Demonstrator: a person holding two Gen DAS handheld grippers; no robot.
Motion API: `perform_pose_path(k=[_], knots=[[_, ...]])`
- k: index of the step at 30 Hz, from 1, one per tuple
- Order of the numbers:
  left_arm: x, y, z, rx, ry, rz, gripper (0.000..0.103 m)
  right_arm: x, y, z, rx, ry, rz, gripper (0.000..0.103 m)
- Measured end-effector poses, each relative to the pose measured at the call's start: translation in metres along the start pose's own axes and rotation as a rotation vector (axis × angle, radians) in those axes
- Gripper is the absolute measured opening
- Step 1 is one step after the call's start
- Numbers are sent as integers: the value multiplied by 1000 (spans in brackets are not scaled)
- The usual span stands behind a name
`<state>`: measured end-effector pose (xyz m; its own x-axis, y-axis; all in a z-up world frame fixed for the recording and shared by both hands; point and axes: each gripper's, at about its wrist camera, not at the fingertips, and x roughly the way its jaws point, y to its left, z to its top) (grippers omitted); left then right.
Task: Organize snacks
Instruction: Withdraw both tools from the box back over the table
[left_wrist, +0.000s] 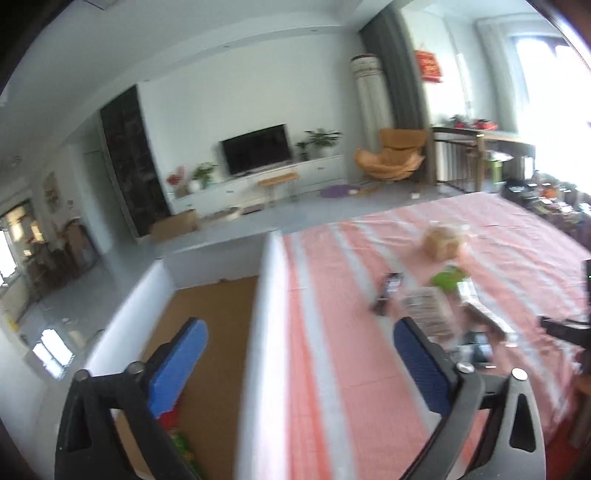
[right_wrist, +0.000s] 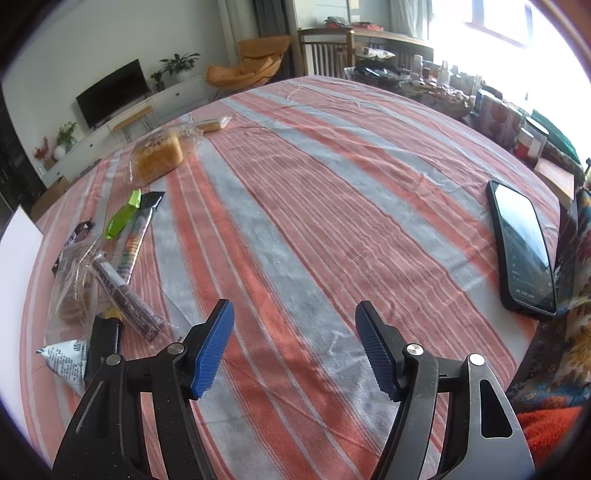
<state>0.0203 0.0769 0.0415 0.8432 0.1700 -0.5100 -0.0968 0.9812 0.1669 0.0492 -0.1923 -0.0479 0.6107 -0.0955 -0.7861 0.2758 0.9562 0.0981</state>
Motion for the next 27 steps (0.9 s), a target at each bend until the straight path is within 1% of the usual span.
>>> perform_pose_path(k=[2, 4, 6, 7, 11, 14, 16, 19, 21, 22, 23, 27], knots=[[5, -15, -1, -7, 59, -102, 103, 0, -1, 0, 2, -3, -3, 71], [21, -32, -10, -22, 159, -201, 103, 1, -2, 0, 7, -4, -7, 71], [37, -46, -22, -42, 252, -280, 103, 2, -4, 0, 16, -2, -8, 71], [46, -53, -30, -42, 291, -303, 103, 2, -5, 0, 22, -1, -7, 71], [79, -76, -57, -10, 407, -311, 103, 4, -11, 0, 54, 5, -3, 71], [105, -81, -71, -8, 464, -287, 103, 6, -14, 0, 66, 12, 0, 71], [118, -80, -81, -26, 474, -271, 103, 6, -14, 0, 68, 15, 1, 71], [135, -80, -85, -45, 479, -252, 103, 8, -14, 0, 68, 20, 4, 71], [143, -78, -87, -38, 483, -244, 103, 9, -15, 0, 71, 27, 6, 71], [145, -80, -87, -25, 473, -231, 103, 10, -15, 0, 73, 31, 9, 71], [147, -81, -86, -16, 460, -234, 103, 11, -15, 0, 75, 35, 11, 71], [149, -77, -85, -23, 433, -232, 103, 11, -17, 0, 83, 40, 16, 72]])
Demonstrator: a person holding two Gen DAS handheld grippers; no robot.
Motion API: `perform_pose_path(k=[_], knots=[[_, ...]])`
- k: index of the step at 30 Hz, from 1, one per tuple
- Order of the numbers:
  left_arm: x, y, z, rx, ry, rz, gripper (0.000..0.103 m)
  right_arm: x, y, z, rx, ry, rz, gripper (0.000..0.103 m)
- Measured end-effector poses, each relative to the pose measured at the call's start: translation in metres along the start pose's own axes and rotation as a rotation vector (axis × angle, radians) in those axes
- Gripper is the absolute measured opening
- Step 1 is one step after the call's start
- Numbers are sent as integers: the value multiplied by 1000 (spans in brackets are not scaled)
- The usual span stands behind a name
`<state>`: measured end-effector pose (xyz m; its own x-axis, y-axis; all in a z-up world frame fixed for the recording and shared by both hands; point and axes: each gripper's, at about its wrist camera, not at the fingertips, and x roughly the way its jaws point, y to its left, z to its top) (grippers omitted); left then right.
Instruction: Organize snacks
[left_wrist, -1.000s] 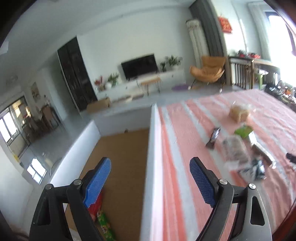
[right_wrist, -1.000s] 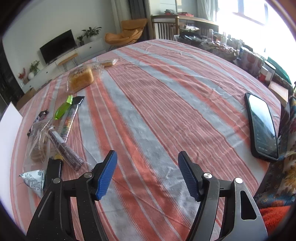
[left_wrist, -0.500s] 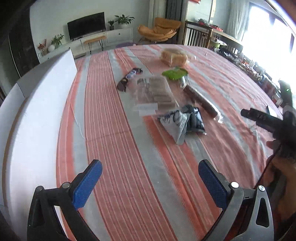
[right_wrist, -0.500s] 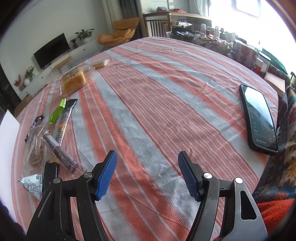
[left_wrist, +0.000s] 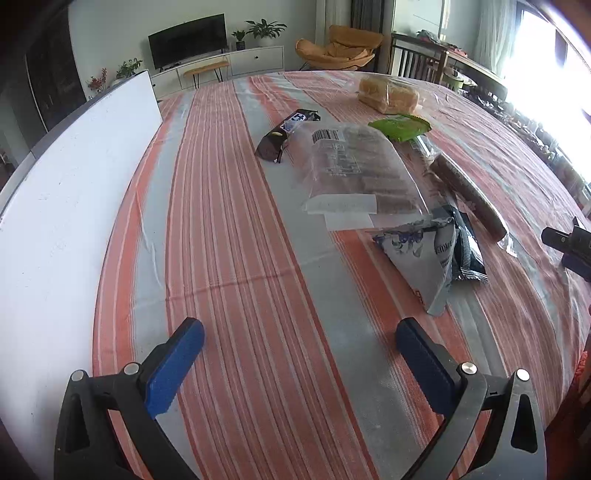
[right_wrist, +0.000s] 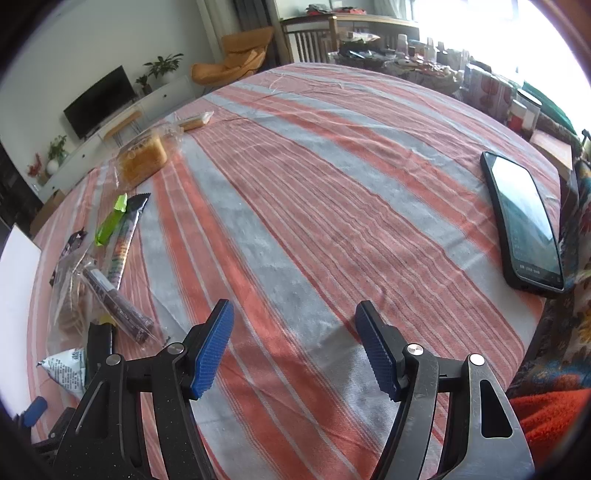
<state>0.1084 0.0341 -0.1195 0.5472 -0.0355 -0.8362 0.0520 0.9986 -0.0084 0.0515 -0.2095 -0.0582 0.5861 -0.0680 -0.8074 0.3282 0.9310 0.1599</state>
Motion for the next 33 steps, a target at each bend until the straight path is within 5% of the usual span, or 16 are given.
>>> perform_pose_path(k=[11, 17, 20, 28, 33], knots=[[-1, 2, -1, -8, -44, 6, 103, 1, 1, 0, 4, 5, 27, 78], [-1, 2, 0, -8, -44, 6, 103, -17, -26, 5, 144, -68, 268, 79], [-1, 2, 0, -8, -44, 6, 103, -15, -4, 4, 40, -28, 357, 79], [-1, 2, -1, -9, -44, 6, 103, 7, 105, -2, -515, 32, 331, 76], [-1, 2, 0, -9, -44, 6, 103, 35, 117, 7, -530, 84, 338, 72]])
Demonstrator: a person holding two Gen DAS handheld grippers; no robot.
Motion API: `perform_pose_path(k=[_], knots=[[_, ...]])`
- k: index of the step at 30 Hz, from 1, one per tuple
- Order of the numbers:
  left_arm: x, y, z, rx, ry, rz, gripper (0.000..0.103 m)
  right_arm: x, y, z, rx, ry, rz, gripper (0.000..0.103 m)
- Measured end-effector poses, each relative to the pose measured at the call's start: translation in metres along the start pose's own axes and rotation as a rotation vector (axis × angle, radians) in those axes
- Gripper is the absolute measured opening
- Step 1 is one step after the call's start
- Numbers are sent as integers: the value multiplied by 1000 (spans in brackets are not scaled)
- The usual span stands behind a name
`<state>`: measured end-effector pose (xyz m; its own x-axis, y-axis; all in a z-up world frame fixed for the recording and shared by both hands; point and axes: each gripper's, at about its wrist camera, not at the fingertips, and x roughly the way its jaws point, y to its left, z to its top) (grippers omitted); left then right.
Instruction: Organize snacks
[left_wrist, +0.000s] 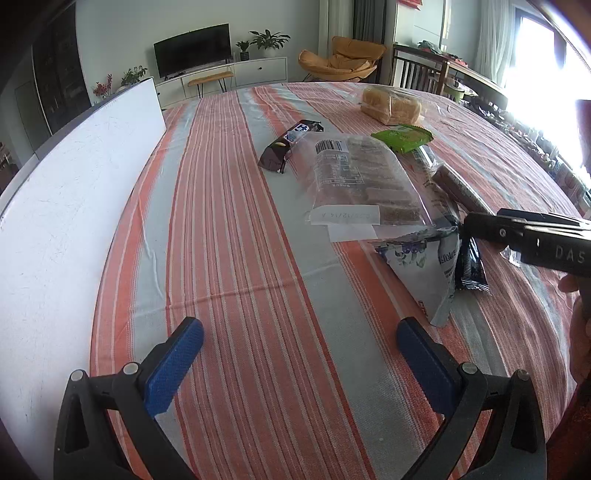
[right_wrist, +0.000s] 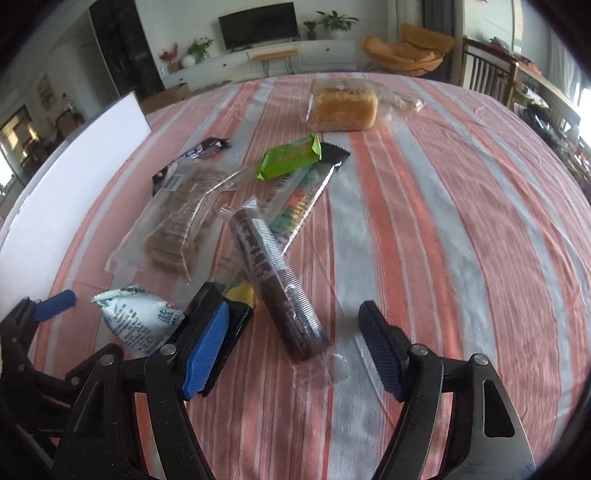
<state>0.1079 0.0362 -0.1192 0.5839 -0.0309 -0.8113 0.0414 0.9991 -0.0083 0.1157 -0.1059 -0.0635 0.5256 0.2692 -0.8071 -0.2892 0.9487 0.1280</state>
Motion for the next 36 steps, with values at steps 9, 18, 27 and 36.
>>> perform_pose_path(k=[9, 18, 27, 36], knots=[[0, 0, 0, 0, 0, 0, 103, -25, -14, -19, 115, -51, -79, 19], [0, 0, 0, 0, 0, 0, 103, -34, -34, -28, 216, -92, -180, 20], [0, 0, 0, -1, 0, 0, 103, -29, -36, -30, 219, -92, -157, 53], [-1, 0, 0, 10, 15, -10, 103, -25, -29, -32, 194, -86, -176, 67]])
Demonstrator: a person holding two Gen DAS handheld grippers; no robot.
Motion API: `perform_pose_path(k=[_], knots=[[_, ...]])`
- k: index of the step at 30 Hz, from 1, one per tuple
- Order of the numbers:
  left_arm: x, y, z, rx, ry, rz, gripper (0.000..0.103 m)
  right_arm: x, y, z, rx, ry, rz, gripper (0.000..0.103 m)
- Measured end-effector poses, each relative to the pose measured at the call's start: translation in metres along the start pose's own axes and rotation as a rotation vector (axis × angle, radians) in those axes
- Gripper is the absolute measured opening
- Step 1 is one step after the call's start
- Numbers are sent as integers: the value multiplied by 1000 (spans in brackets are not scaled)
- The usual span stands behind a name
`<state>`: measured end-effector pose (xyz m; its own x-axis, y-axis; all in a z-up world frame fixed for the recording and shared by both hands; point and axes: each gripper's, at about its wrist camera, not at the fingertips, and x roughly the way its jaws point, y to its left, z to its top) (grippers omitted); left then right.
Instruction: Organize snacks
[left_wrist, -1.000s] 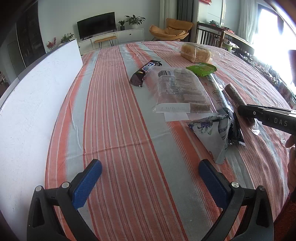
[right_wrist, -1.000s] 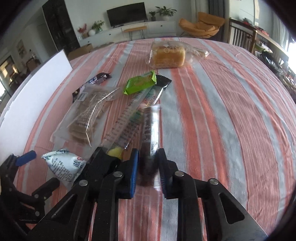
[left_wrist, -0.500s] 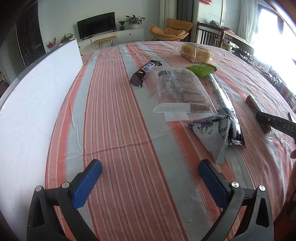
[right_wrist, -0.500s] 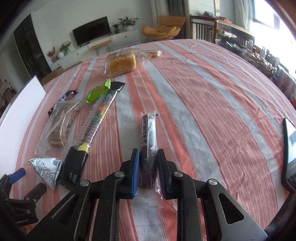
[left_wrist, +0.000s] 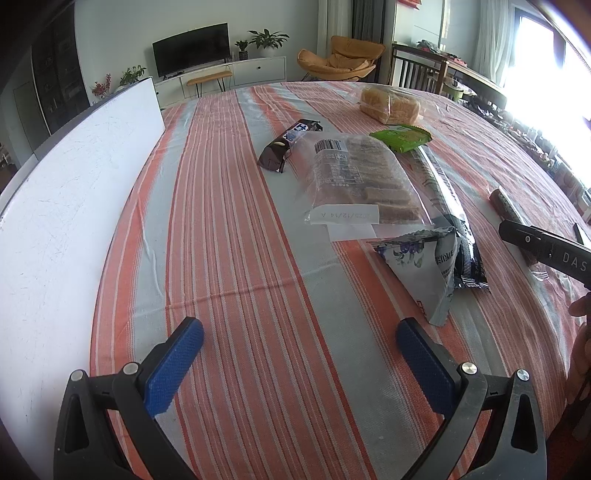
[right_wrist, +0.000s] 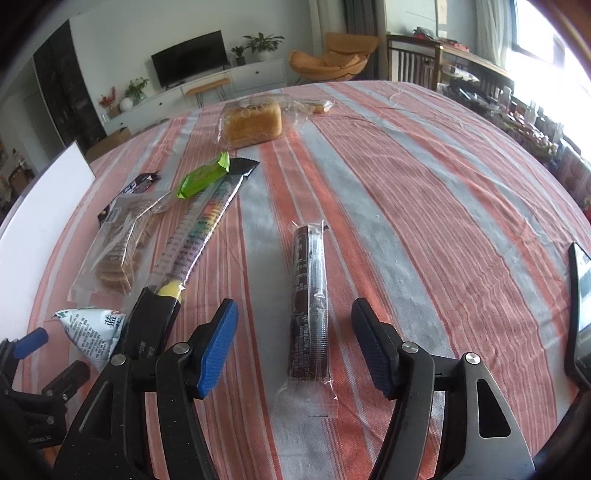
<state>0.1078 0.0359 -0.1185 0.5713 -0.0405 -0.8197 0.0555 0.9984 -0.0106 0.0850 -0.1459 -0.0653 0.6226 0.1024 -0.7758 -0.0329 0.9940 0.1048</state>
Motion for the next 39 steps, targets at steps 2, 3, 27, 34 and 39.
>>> perform_pose_path(k=[2, 3, 27, 34, 39], knots=[[-1, 0, 1, 20, 45, -20, 103, 0, 0, -1, 3, -1, 0, 68], [-3, 0, 1, 19, 65, -30, 103, 0, 0, 0, 2, -1, 0, 69], [95, -42, 141, 49, 315, -40, 101, 0, 1, -2, -12, 0, -6, 72], [68, -32, 133, 23, 234, -77, 51, 0, -5, 0, 23, 15, 27, 72], [31, -5, 123, -62, 181, -127, 51, 8, -5, 21, 14, 194, 9, 72]])
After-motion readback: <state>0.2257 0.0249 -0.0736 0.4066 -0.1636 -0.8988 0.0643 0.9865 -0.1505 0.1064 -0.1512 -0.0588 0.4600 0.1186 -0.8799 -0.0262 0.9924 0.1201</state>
